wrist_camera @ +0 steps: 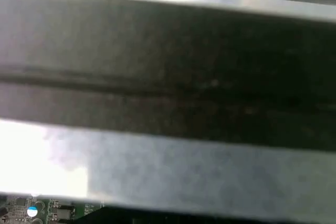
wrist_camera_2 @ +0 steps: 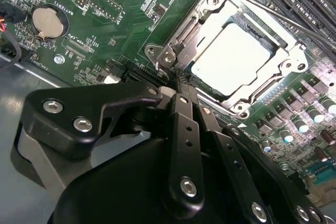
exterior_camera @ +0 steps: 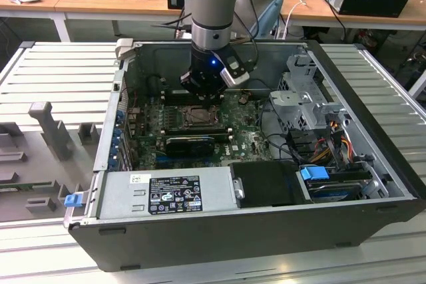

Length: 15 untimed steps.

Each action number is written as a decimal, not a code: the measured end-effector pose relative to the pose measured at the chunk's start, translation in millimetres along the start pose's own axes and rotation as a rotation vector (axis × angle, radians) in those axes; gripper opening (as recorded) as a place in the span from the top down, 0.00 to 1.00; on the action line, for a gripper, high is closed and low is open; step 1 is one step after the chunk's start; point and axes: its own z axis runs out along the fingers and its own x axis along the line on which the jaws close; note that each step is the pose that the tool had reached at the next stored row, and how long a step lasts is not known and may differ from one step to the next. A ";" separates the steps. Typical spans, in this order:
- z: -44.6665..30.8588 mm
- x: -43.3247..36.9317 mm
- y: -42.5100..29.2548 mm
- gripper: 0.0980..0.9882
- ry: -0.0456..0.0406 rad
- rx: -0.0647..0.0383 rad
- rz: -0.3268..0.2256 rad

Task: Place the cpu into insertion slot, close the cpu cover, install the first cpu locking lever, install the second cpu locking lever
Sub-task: 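Install the first cpu locking lever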

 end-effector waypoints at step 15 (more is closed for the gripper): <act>-12.0 -0.8 0.0 0.99 -0.0034 -0.033 0.000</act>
